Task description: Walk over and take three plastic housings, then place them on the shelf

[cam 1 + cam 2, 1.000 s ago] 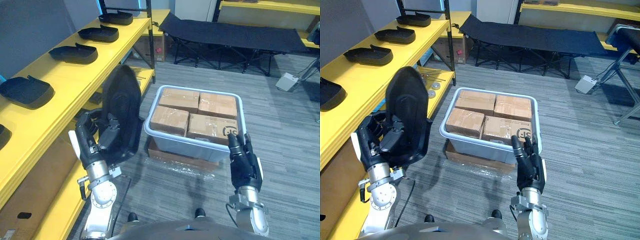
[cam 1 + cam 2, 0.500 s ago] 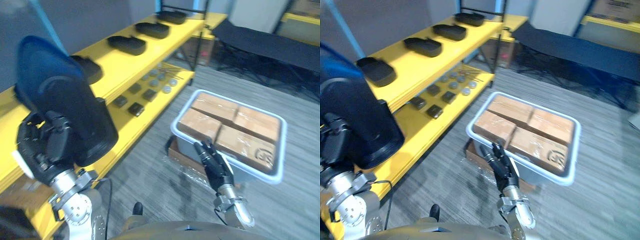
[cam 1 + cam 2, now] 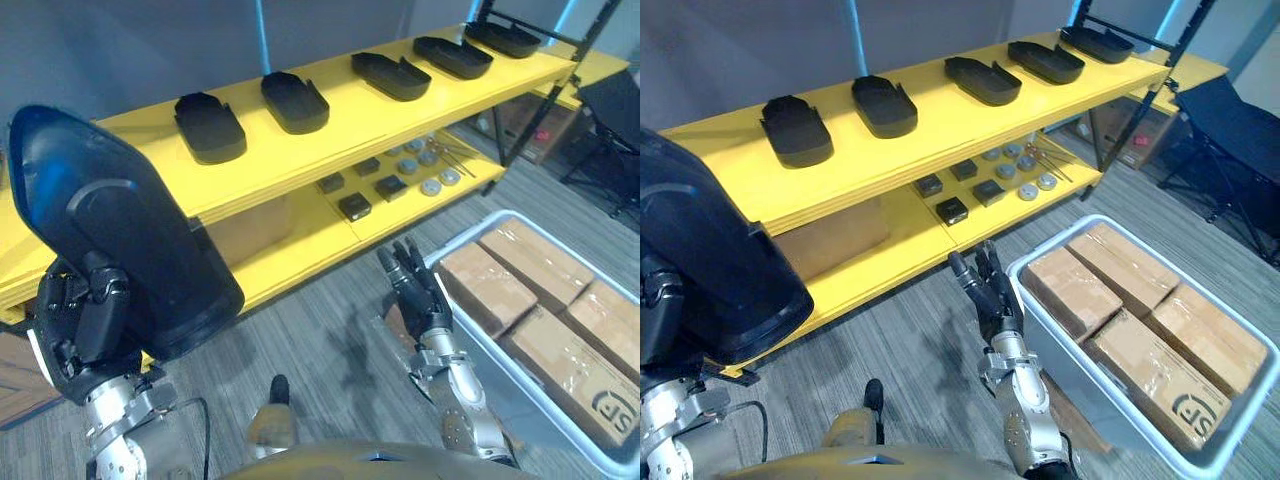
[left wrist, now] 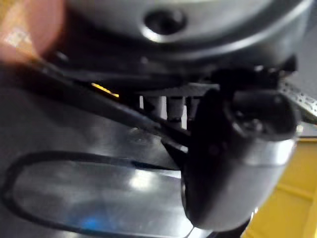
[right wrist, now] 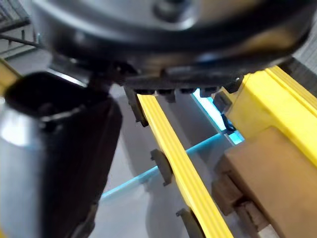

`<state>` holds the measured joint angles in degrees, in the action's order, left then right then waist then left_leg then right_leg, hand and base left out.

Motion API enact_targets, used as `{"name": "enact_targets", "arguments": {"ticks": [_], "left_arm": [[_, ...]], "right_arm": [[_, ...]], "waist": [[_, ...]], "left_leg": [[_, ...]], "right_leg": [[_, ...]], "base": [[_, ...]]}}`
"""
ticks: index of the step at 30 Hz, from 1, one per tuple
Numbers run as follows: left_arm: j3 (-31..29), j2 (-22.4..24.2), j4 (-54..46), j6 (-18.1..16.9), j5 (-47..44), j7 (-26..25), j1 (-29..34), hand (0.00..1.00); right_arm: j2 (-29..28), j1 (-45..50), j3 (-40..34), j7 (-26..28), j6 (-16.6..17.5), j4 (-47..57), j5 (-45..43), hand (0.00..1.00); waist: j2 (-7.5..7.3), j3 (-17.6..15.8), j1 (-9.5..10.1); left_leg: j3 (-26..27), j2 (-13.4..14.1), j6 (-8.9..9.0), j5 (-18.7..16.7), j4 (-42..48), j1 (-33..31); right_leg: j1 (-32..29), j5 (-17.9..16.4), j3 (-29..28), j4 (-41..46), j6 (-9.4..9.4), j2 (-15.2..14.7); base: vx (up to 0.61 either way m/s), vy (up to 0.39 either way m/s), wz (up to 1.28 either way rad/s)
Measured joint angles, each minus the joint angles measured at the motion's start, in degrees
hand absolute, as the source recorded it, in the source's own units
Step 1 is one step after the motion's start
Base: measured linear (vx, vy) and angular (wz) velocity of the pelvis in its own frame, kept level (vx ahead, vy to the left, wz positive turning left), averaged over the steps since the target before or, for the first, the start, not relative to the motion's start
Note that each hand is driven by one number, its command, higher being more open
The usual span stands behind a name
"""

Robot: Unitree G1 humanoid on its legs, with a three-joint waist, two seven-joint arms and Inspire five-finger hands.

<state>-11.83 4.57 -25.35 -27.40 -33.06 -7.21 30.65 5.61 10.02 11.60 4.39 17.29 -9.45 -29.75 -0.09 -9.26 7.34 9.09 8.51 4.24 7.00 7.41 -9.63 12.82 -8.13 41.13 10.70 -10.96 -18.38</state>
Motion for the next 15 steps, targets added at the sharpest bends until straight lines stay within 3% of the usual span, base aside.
{"name": "enact_targets", "arguments": {"ticks": [2, 3, 4, 5, 6, 7, 8, 9, 11, 15], "left_arm": [[-0.15, -0.75, -0.01, 0.03, 0.32, 0.0, -2.76, 0.0], [-0.18, -0.87, 0.11, 0.13, 2.1, 0.14, -3.87, 0.0], [-0.12, -0.72, 0.22, 0.19, 2.47, 0.28, -4.02, 0.0], [0.19, -0.8, 0.49, 0.68, 4.42, 0.54, -4.08, 0.0], [0.26, -1.47, 0.25, 0.68, 6.56, 0.89, -4.12, 0.0], [0.26, -2.27, 0.14, 0.44, 6.85, 0.89, -4.42, 0.0], [0.4, -3.56, 0.19, 0.31, 6.82, 0.84, -5.95, 0.0], [0.31, -4.07, 0.26, 0.3, 6.73, 0.68, -6.6, 0.0], [0.42, -4.17, 1.14, 0.29, 6.66, -0.47, -8.14, 0.0], [3.11, -5.71, 2.39, 0.09, 6.69, -0.99, -10.27, 0.0]], "right_arm": [[-0.93, 0.01, 0.19, -1.44, 0.02, -0.14, 0.22, 1.0], [-1.43, 0.02, -0.09, -3.55, 0.45, -1.28, 0.25, 1.0], [-1.28, 0.02, -0.26, -3.86, 0.58, -1.42, 0.26, 1.0], [-0.83, 0.64, -1.08, -4.91, 0.72, -2.04, 0.26, 1.0], [-0.8, 1.13, -2.44, -5.62, 0.79, -2.03, 0.67, 1.0], [-0.97, 1.14, -3.5, -5.94, 0.97, -1.89, 1.77, 1.0], [-1.61, 1.14, -4.73, -6.01, 1.43, -0.92, 2.86, 1.0], [-1.57, 1.12, -5.04, -5.84, 1.68, -0.36, 3.38, 1.0], [-1.58, 1.08, -7.08, -4.1, 2.77, 3.02, 4.77, 1.0], [-1.45, 1.04, -8.98, -3.15, 5.39, 6.44, 4.74, 1.0]], "waist": [[-1.54, -1.0, 0.23], [-2.77, -1.83, 0.13], [-2.32, -2.08, 0.02], [-2.08, -2.64, -1.16], [-0.88, -2.1, -2.53], [-0.51, -2.26, -3.32], [-0.77, -2.26, -4.55], [-0.94, -2.36, -4.48], [-1.2, -2.37, -4.33], [-0.31, -2.69, -5.17]], "left_leg": [[-0.26, -1.17, -0.72, -3.14, 4.9, -2.02], [-0.48, -3.15, -2.93, -6.6, 8.01, -1.94], [-0.79, -3.17, -2.75, -6.75, 8.77, -1.95], [-2.27, -4.18, -3.73, -8.58, 10.81, -1.91], [-4.37, -5.38, -3.93, -8.97, 9.51, -1.0], [-5.51, -5.77, -4.1, -8.88, 8.53, -0.8], [-8.15, -6.19, -5.35, -7.89, 5.8, -0.21], [-8.53, -6.38, -5.66, -6.85, 4.07, 0.61], [-9.74, -8.18, -6.02, -6.32, 0.37, 3.98], [-12.79, -9.21, -5.44, -7.92, 1.35, 5.52]], "right_leg": [[-0.26, -1.29, 0.05, 2.58, 0.16, -2.58], [0.67, -1.47, -0.24, 7.16, 4.27, -4.8], [0.06, -1.17, -1.38, 9.84, 6.51, -5.4], [-4.43, 3.32, -10.71, 19.31, 13.32, -6.9], [-8.73, 12.0, -19.45, 26.39, 13.92, -6.68], [-10.19, 10.49, -22.01, 28.84, 11.03, -5.82], [-13.09, 2.96, -24.65, 30.37, 7.59, -2.26], [-14.18, 0.23, -25.1, 29.79, 7.46, -0.69], [-16.43, -4.54, -25.93, 20.17, 7.69, 4.61], [-20.34, -3.56, -31.47, 11.06, 6.77, 8.84]], "base": [[0.06, 0.114, 0.17], [0.1, 0.128, 0.26], [0.12, 0.186, 0.58], [0.07, 0.23, 0.91], [0.15, 0.318, 1.14], [0.19, 0.226, 1.28], [0.14, 0.1, 0.97], [0.16, 0.049, 0.9], [0.25, 0.09, 0.45], [0.22, 0.022, 0.53]]}}
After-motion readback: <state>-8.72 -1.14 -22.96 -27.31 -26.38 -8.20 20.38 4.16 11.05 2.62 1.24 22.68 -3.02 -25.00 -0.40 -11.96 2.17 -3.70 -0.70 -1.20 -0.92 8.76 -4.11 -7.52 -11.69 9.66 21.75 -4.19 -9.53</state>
